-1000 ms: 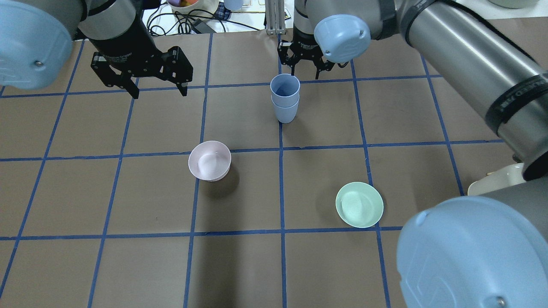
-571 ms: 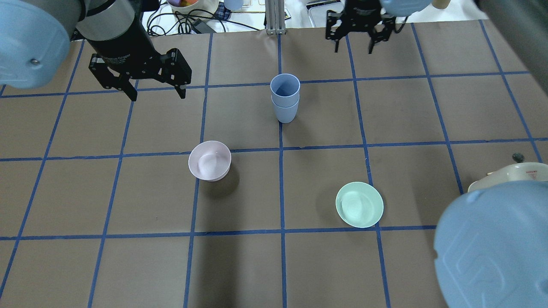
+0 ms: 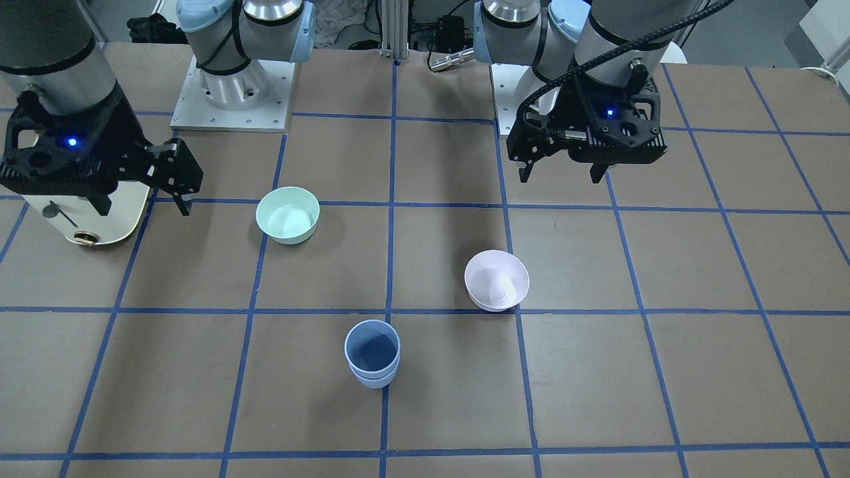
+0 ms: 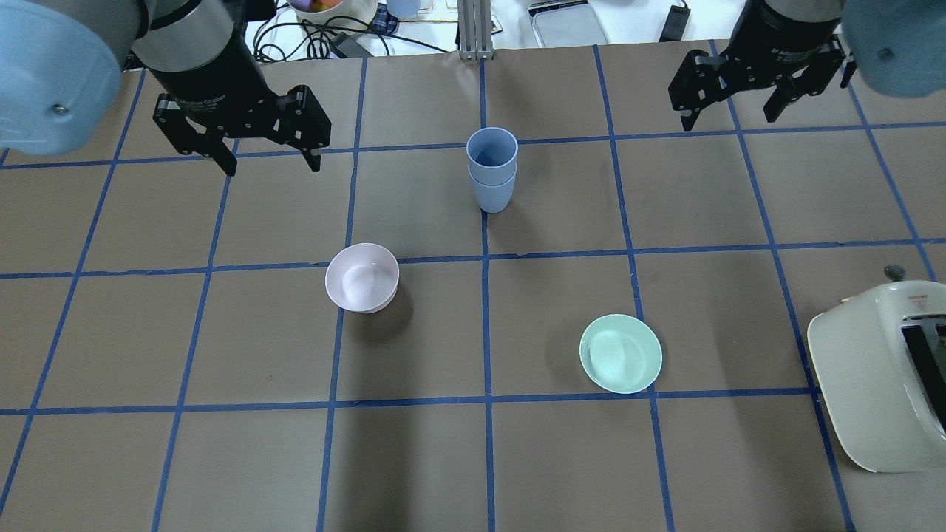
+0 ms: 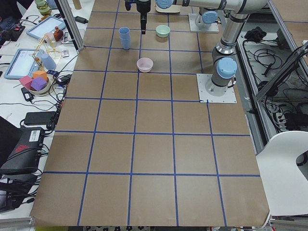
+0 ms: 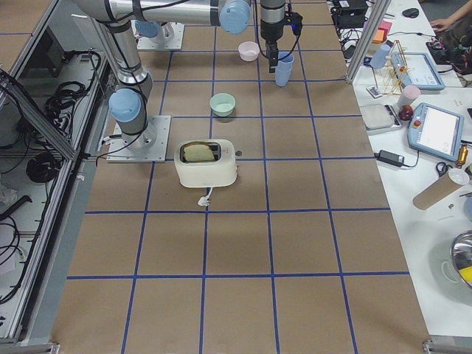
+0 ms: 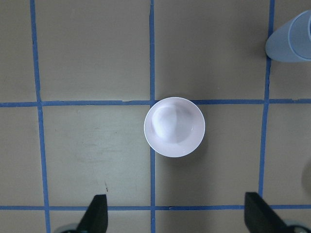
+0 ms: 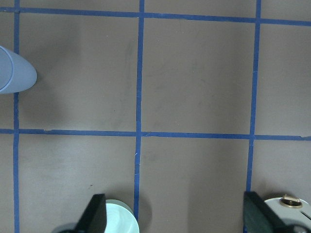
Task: Stack blue cups with both arms
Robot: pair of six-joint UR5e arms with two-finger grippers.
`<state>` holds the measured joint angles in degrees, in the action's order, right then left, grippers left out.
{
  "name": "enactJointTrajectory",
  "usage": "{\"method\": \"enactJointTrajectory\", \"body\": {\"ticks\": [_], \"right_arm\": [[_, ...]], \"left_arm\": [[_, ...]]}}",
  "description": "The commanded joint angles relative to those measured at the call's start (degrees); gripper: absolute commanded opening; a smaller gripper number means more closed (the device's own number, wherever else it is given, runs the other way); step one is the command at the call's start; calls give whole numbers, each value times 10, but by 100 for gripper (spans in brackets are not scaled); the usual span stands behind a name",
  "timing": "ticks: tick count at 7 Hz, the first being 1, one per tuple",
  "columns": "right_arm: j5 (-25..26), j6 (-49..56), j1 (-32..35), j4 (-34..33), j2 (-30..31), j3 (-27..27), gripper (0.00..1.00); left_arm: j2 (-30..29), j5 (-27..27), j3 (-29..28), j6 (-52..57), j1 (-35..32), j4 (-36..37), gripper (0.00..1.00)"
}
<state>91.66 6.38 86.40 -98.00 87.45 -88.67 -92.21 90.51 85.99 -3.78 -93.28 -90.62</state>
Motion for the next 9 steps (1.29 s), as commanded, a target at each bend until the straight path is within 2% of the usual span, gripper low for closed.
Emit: {"method": "enactJointTrajectory", "body": {"ticks": [1, 4, 5, 9], "right_arm": [[-3, 0, 2, -14, 8, -10, 100], [-23, 0, 8, -7, -17, 35, 100], [-23, -6, 10, 14, -14, 33, 100], [-24, -8, 10, 12, -15, 36, 100]], "left_arm": [[1, 0, 1, 0, 0, 0, 100], [1, 0, -1, 0, 0, 0, 100], [0, -1, -1, -3, -1, 0, 100], [-7, 0, -4, -13, 0, 0, 100]]}}
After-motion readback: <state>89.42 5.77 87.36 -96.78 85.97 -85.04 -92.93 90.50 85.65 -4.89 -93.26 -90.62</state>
